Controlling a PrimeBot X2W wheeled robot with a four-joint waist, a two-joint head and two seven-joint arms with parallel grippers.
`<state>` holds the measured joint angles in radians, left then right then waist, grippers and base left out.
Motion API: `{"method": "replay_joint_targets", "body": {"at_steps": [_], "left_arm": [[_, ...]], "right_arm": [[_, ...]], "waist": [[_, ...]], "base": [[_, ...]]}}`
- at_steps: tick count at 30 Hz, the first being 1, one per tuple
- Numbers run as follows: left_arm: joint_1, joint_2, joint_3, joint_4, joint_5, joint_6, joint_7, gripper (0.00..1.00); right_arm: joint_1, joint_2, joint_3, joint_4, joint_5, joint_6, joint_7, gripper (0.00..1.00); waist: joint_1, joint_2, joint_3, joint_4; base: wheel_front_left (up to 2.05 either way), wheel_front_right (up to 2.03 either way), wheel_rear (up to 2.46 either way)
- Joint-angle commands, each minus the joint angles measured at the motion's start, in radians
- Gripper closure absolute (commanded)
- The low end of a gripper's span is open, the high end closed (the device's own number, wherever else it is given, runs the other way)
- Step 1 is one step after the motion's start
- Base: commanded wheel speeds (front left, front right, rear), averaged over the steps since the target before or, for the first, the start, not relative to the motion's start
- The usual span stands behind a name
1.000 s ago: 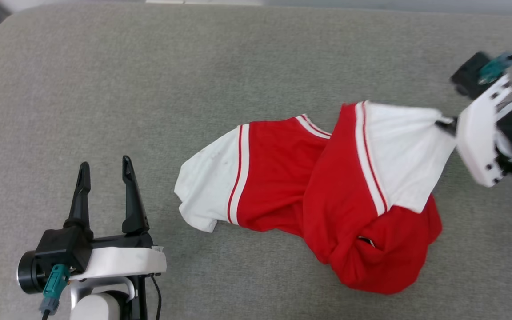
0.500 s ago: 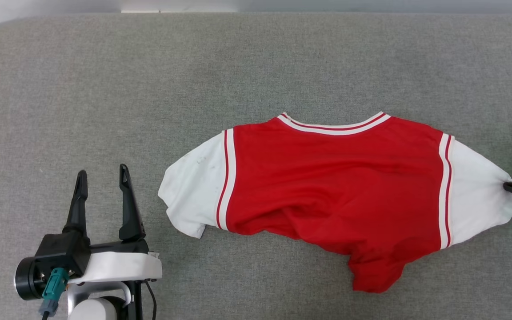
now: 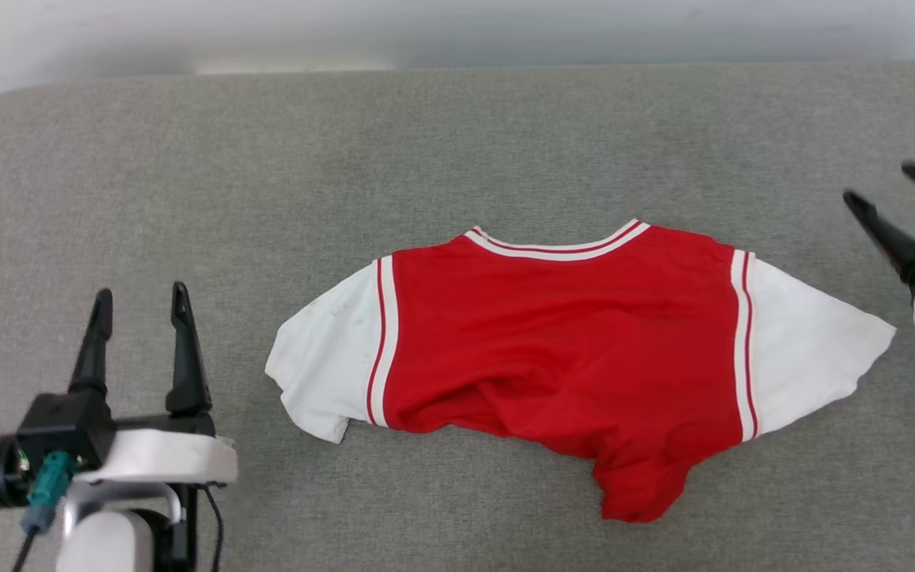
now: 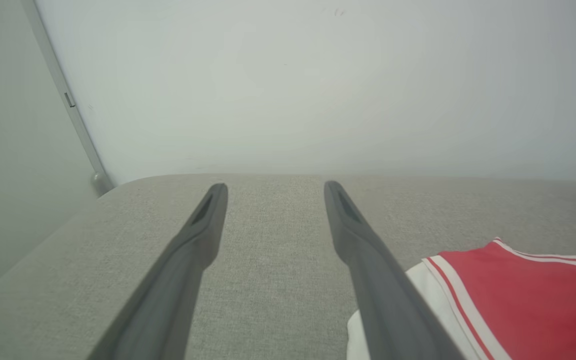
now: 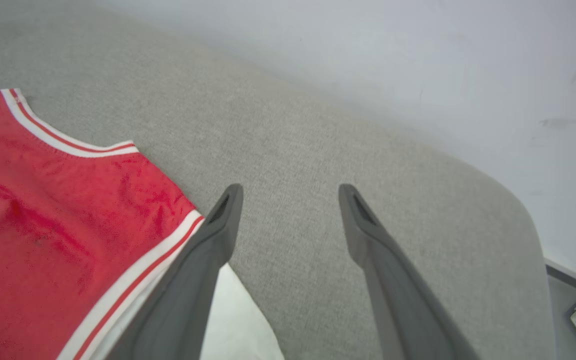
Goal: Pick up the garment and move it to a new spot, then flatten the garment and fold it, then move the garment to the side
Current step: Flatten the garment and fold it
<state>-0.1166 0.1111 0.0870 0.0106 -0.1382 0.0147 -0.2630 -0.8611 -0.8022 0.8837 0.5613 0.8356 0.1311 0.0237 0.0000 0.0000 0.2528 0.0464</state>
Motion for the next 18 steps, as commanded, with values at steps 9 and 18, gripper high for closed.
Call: {"method": "replay_joint_targets", "body": {"at_steps": [9,18], "left_arm": [[-0.141,0.13,-0.015,0.03,-0.004,-0.089,0.098,0.0],[-0.263,0.266,-0.111,0.015,-0.104,-0.139,0.386,0.0]], "right_arm": [[0.094,0.15,-0.32,-0.007,-0.247,-0.001,-0.286,0.0],[0.416,0.421,-0.801,-0.338,-0.583,-0.001,-0.289,0.0]], "waist": [[0.0,0.0,-0.013,-0.037],[0.0,0.0,-0.001,-0.054]], "base": [[0.0,0.0,0.0],[0.0,0.0,0.0]]}}
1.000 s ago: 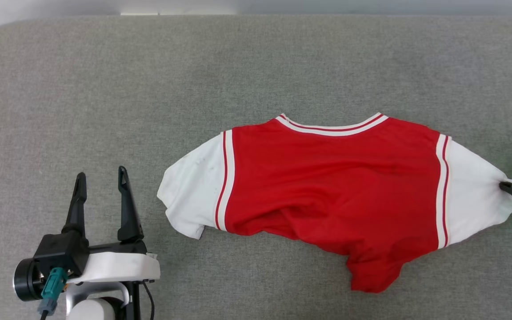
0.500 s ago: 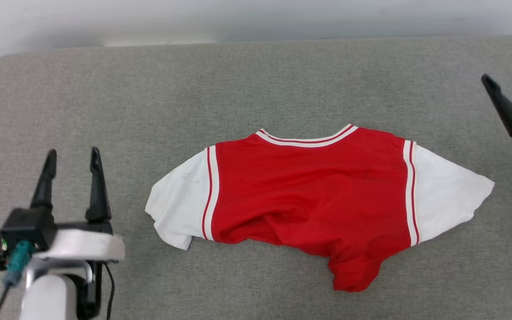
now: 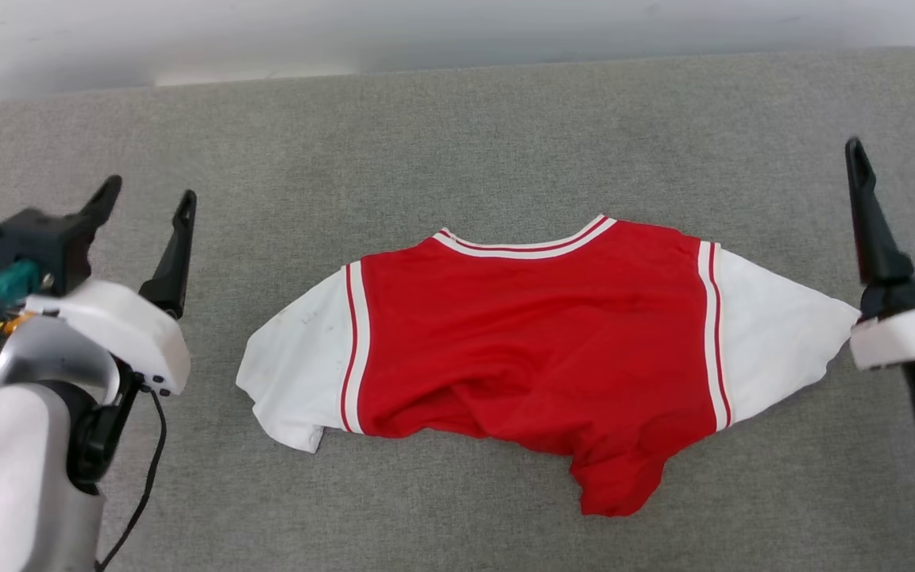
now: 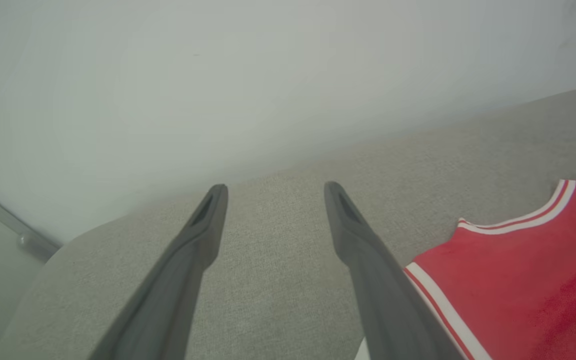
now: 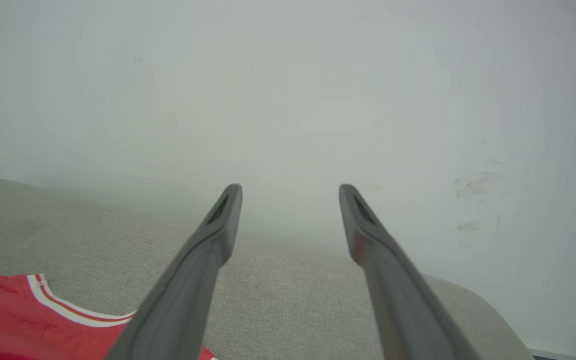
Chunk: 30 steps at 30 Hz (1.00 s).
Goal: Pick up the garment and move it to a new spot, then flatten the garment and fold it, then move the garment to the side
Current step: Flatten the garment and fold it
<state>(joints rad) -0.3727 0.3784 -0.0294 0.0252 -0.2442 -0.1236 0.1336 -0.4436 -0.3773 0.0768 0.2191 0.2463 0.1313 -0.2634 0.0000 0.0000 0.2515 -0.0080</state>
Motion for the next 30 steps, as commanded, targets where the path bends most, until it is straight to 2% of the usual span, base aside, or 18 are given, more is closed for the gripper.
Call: {"method": "replay_joint_targets", "body": {"at_steps": [1,6,10,14,18,24,30], "left_arm": [[-0.018,0.021,-0.018,0.002,-0.022,-0.004,0.04,0.0],[-0.076,0.17,-0.15,-0.017,-0.181,-0.005,0.294,0.0],[-0.129,0.295,-0.256,-0.035,-0.329,-0.005,0.487,0.0],[-0.184,0.383,-0.348,-0.044,-0.442,-0.005,0.638,0.0],[-0.24,0.426,-0.441,-0.029,-0.521,-0.005,0.735,0.0],[-0.307,0.453,-0.595,0.016,-0.581,-0.005,0.821,0.0],[-0.344,0.467,-0.743,0.067,-0.579,-0.006,0.826,0.0]], "right_arm": [[0.031,0.023,-0.022,-0.025,-0.016,-0.001,-0.001,0.0],[0.15,0.107,-0.076,-0.111,-0.077,-0.001,-0.002,0.0],[0.193,0.135,-0.087,-0.143,-0.094,-0.001,-0.002,0.0],[0.2,0.146,-0.086,-0.154,-0.106,-0.001,-0.002,0.0],[0.181,0.145,-0.076,-0.155,-0.111,-0.001,-0.002,0.0],[0.148,0.14,-0.057,-0.148,-0.116,-0.001,-0.002,0.0],[0.115,0.137,-0.038,-0.134,-0.117,-0.001,-0.002,0.0]], "waist": [[0.0,0.0,0.0,-0.001],[0.0,0.0,0.002,-0.013],[0.0,0.0,0.012,-0.023],[0.0,0.0,0.028,-0.032],[0.0,0.0,0.047,-0.043],[0.0,0.0,0.074,-0.059],[0.0,0.0,0.103,-0.076]], "base": [[0.0,0.0,0.0],[0.0,0.0,0.0],[0.0,0.0,0.0],[0.0,0.0,0.0],[0.0,0.0,0.0],[0.0,0.0,0.0],[0.0,0.0,0.0]]}}
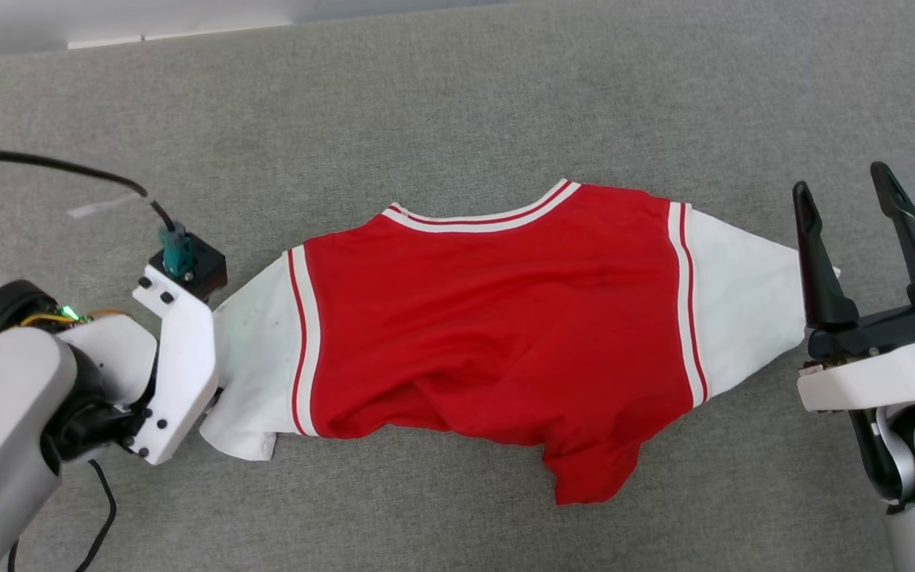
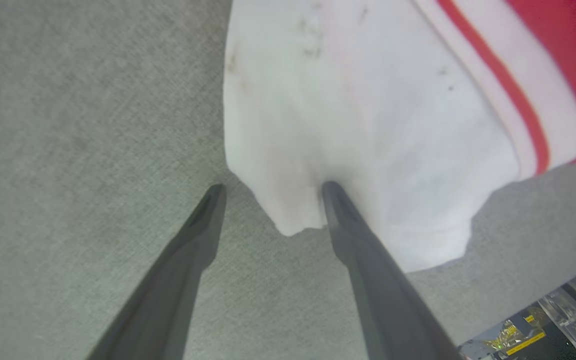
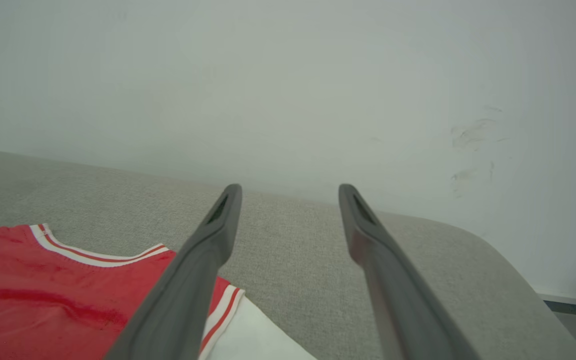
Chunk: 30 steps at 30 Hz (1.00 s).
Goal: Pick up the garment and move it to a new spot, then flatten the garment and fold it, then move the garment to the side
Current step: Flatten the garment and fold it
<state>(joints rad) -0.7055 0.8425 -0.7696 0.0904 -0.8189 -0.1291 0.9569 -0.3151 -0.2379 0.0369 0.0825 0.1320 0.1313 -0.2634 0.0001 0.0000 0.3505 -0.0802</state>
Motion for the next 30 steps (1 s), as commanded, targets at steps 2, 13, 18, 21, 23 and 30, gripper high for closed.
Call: {"method": "replay_joint_targets", "body": {"at_steps": [2,13,18,21,23,30], "left_arm": [[-0.017,0.002,-0.044,0.025,-0.01,0.0,-0.004,0.0],[-0.058,0.018,-0.112,0.1,-0.057,0.0,-0.138,1.0],[-0.05,0.044,-0.089,0.094,-0.085,0.0,-0.201,1.0],[-0.047,0.064,-0.08,0.084,-0.083,0.0,-0.218,1.0],[-0.042,0.075,-0.074,0.069,-0.087,0.0,-0.232,1.0],[-0.053,0.085,-0.064,0.008,-0.077,0.012,-0.249,1.0]], "right_arm": [[-0.023,-0.004,0.008,0.005,-0.003,-0.001,-0.002,0.0],[-0.068,-0.056,-0.009,0.02,-0.012,-0.001,-0.002,0.0],[-0.124,-0.164,0.016,0.06,0.002,-0.001,0.052,0.0],[-0.151,-0.22,0.062,0.078,0.034,-0.001,0.135,0.0],[-0.183,-0.294,0.13,0.096,0.093,-0.001,0.246,0.0],[-0.315,-0.526,0.4,0.101,0.376,-0.001,0.652,0.0]], "waist": [[-0.0001,0.0,0.013,-0.009],[-0.0001,0.0,-0.029,-0.002],[-0.0001,0.0,-0.07,0.013],[-0.0001,0.0,-0.079,0.018],[-0.0001,0.0,-0.083,0.026],[-0.0001,0.0,-0.068,0.052]], "base": [[0.0,0.0,0.0],[0.0,0.0,0.0],[0.0,0.0,0.0],[0.0,0.0,0.0],[0.0,0.0,0.0],[0.0,0.0,0.0]]}}
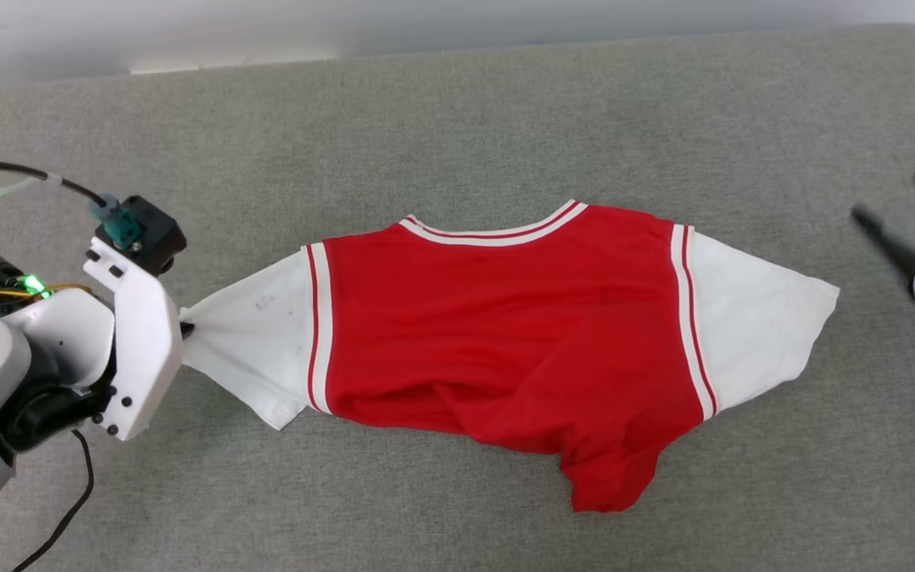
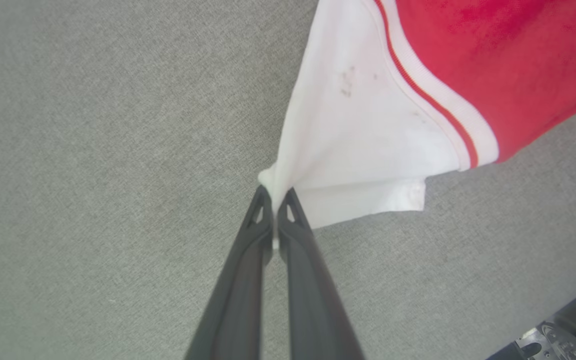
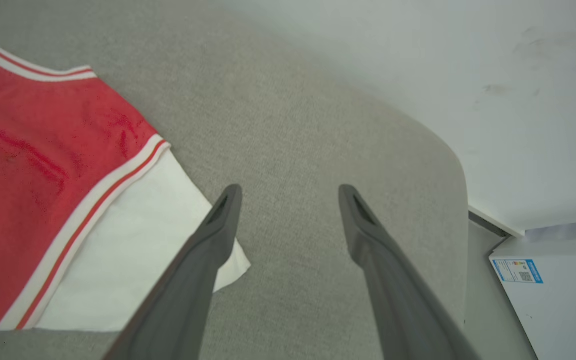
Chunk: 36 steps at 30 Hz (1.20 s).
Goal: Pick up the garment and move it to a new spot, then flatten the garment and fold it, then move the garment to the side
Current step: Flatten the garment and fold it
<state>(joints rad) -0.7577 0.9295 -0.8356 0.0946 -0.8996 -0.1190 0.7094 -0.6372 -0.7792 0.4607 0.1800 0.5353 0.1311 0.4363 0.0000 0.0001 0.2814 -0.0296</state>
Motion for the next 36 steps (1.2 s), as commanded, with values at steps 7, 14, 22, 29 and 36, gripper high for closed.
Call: {"method": "replay_joint_targets", "body": {"at_steps": [7,14,22,29,36], "left_arm": [[-0.036,-0.019,-0.002,-0.042,0.028,0.008,-0.002,1.0],[-0.075,-0.035,-0.001,-0.06,0.042,0.006,0.003,1.0],[-0.099,-0.056,-0.011,-0.051,0.048,0.001,-0.007,1.0],[-0.085,-0.055,-0.015,-0.03,0.051,-0.001,-0.039,1.0],[-0.086,-0.052,0.006,-0.032,0.068,-0.001,-0.129,1.0]], "right_arm": [[-0.126,-0.09,0.161,0.025,0.272,-0.001,0.357,0.0],[-0.211,-0.047,0.211,0.135,0.363,-0.001,0.496,0.0],[-0.148,0.078,0.294,0.327,0.387,-0.001,0.438,0.0],[-0.179,0.075,0.331,0.327,0.4,0.0,0.317,1.0],[-0.225,-0.002,0.35,0.237,0.402,-0.001,0.138,1.0]], "waist": [[0.0,-0.0001,0.054,0.028],[0.0,-0.0001,0.11,0.05],[0.0,-0.0001,0.148,0.061],[0.0,-0.0001,0.11,0.045],[0.0,-0.0001,0.015,0.032]], "base": [[0.0,0.0,0.0],[0.0,0.0,0.0],[0.0,0.0,0.0],[0.0,0.0,0.0],[0.0,0.0,0.0]]}}
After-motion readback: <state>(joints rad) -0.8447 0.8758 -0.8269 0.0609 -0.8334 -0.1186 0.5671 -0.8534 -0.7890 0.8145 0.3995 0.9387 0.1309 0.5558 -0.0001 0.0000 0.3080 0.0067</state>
